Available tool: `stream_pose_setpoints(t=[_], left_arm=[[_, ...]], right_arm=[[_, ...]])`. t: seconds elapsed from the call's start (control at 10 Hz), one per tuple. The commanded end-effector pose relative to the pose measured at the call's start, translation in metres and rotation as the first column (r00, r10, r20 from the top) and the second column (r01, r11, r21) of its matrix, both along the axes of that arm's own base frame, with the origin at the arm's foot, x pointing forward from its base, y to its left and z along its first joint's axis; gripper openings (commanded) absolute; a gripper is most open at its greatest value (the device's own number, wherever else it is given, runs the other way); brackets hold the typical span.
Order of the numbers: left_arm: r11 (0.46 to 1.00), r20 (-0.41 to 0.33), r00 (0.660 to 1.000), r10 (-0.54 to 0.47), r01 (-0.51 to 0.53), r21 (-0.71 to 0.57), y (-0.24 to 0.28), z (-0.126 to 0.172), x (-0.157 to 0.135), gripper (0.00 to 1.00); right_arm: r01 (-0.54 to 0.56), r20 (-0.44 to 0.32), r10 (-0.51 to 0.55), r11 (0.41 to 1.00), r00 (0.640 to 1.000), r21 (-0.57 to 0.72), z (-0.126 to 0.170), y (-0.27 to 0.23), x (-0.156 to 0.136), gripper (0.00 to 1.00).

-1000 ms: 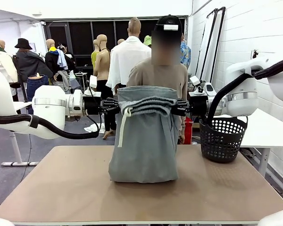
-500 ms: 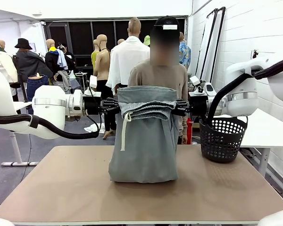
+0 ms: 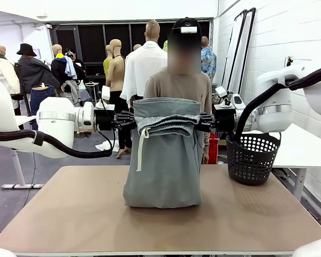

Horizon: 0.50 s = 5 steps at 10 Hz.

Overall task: Fold the training pants.
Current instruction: Fold the Training pants in half.

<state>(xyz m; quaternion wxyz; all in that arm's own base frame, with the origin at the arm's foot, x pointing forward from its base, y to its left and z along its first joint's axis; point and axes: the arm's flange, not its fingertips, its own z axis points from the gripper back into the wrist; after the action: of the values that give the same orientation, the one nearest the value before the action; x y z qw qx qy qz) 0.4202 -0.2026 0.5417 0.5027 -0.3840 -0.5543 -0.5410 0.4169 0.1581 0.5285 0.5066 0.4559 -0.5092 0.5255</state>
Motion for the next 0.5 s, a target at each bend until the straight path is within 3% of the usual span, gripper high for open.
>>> stream_pose_setpoints(t=[0.0,0.4], left_arm=[[1.000,0.023,1.000,0.004,-0.004,-0.025,-0.001,0.000,-0.003,0.00],[1.000,-0.001,1.000,0.003,-0.003,-0.010,0.000,0.005,0.021,0.00]], right_arm=[[0.000,0.000,0.000,1.000,1.000,0.000,0.000,0.000,0.000,0.00],[-0.007,-0.016,0.006,1.000,1.000,-0.018,0.003,0.001,0.027,0.00]])
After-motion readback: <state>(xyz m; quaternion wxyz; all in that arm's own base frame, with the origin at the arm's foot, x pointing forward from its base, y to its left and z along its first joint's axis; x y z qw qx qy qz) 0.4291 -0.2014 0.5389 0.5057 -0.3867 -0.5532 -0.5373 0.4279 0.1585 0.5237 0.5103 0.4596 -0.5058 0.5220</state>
